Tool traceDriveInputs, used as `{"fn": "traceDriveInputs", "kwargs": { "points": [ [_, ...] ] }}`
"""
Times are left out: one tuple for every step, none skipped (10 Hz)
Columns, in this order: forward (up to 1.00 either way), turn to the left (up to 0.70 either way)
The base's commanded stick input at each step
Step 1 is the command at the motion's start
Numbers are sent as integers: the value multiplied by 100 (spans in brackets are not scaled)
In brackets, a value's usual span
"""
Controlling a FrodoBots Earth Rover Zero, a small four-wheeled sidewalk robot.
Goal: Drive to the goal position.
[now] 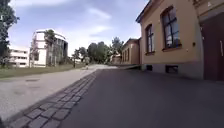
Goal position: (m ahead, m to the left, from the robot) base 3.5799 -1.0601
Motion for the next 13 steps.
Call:
{"fn": "traceDriveInputs", "kwargs": {
  "points": [
    [70,0],
    [70,0],
    [70,0],
    [70,0],
    [70,0],
    [70,0],
    [70,0],
    [70,0],
    [70,0],
    [70,0],
    [70,0],
    [70,0],
    [70,0]
  ]
}}
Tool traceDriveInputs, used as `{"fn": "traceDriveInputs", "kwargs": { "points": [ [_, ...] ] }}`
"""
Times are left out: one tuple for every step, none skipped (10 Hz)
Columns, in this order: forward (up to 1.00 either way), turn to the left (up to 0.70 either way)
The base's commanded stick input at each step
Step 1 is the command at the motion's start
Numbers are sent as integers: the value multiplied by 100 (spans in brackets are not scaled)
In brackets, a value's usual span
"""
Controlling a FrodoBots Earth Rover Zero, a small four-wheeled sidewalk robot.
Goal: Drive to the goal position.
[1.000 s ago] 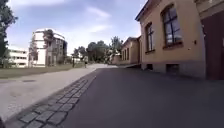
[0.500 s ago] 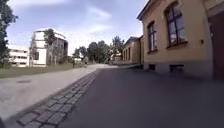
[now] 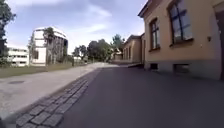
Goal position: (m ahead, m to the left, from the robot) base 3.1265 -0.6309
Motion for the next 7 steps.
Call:
{"fn": "traceDriveInputs", "kwargs": {
  "points": [
    [70,0],
    [70,0],
    [70,0],
    [70,0],
    [70,0],
    [70,0],
    [70,0]
  ]
}}
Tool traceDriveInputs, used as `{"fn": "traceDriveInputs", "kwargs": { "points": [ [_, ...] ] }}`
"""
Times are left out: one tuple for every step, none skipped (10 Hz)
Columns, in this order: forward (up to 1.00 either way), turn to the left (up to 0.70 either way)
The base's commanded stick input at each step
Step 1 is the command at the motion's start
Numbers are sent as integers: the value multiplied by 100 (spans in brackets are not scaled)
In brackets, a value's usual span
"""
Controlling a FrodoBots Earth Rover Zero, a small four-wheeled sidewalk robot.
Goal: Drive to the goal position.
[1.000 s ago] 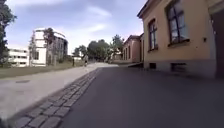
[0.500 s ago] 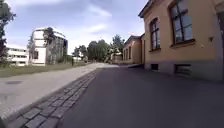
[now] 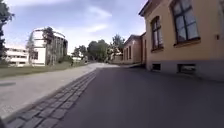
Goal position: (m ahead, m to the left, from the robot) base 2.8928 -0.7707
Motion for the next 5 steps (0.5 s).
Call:
{"fn": "traceDriveInputs", "kwargs": {
  "points": [
    [70,0],
    [70,0],
    [70,0],
    [70,0],
    [70,0]
  ]
}}
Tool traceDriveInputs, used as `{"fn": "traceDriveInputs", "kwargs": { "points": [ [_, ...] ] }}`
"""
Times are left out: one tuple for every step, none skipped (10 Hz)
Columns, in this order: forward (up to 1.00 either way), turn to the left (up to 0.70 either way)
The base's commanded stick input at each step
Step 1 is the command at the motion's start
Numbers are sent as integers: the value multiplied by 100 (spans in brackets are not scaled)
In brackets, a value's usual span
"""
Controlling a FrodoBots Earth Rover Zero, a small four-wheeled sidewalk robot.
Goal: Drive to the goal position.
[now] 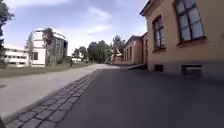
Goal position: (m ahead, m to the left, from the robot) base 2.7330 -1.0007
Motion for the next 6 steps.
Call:
{"fn": "traceDriveInputs", "kwargs": {
  "points": [
    [70,0],
    [70,0],
    [70,0],
    [70,0],
    [70,0],
    [70,0]
  ]
}}
